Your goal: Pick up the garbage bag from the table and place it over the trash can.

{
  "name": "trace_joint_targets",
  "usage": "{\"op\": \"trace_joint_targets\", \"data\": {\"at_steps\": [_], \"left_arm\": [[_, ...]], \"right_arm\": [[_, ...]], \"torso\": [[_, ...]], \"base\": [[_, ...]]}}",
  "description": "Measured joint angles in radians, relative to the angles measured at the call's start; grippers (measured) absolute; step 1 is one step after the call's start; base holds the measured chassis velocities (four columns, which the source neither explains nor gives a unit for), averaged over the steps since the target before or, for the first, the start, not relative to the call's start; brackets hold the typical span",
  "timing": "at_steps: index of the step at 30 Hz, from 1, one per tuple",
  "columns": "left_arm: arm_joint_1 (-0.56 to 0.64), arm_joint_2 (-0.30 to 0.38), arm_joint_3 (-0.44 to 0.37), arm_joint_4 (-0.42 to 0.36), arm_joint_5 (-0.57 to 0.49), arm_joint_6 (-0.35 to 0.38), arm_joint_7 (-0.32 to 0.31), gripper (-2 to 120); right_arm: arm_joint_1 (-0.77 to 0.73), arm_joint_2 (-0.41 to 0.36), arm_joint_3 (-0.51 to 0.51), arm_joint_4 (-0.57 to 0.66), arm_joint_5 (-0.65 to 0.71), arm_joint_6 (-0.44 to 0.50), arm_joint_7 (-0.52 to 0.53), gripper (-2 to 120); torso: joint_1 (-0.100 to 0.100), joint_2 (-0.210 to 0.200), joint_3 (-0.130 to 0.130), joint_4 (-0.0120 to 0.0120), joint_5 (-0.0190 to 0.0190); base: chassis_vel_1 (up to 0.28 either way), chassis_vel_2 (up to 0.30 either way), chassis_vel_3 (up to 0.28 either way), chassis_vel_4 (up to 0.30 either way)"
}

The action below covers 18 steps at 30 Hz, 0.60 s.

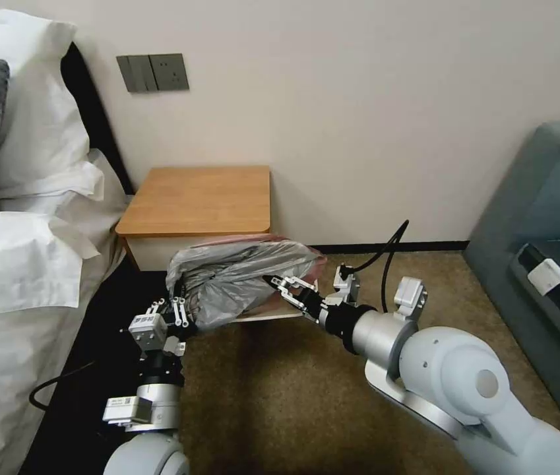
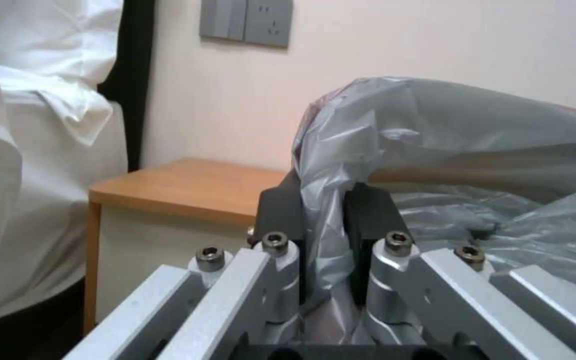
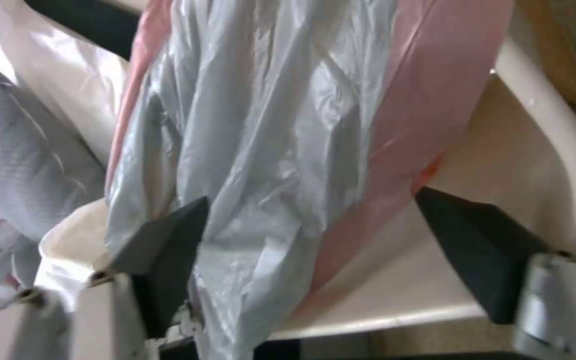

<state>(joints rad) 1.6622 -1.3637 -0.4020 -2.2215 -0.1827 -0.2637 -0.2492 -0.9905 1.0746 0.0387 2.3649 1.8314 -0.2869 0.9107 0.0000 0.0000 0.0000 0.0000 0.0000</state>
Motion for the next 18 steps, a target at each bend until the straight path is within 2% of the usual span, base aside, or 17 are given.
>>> {"op": "trace_joint_targets", "data": {"at_steps": [2, 5, 11, 18], "left_arm": [[0.001, 0.000, 0.001, -0.003, 0.001, 0.000, 0.001, 9], [0.001, 0.000, 0.001, -0.003, 0.001, 0.000, 0.001, 9], [0.001, 0.000, 0.001, -0.003, 0.001, -0.001, 0.003, 9], [0.007, -0.004, 0.002, -0.003, 0.002, -0.001, 0.005, 9]], "right_arm": [[0.007, 0.004, -0.011, -0.008, -0.015, -0.001, -0.016, 95], [0.011, 0.008, -0.019, -0.013, -0.031, -0.006, -0.034, 99], [0.012, 0.012, -0.033, -0.016, -0.070, -0.013, -0.076, 99], [-0.002, 0.009, -0.035, -0.013, -0.121, -0.032, -0.139, 75]], "torso": [[0.000, 0.000, 0.000, 0.0000, 0.0000], [0.000, 0.000, 0.000, 0.0000, 0.0000], [0.000, 0.000, 0.000, 0.0000, 0.0000], [0.000, 0.000, 0.000, 0.0000, 0.0000]], "base": [[0.000, 0.000, 0.000, 0.000], [0.000, 0.000, 0.000, 0.000], [0.000, 0.000, 0.000, 0.000], [0.000, 0.000, 0.000, 0.000]]}}
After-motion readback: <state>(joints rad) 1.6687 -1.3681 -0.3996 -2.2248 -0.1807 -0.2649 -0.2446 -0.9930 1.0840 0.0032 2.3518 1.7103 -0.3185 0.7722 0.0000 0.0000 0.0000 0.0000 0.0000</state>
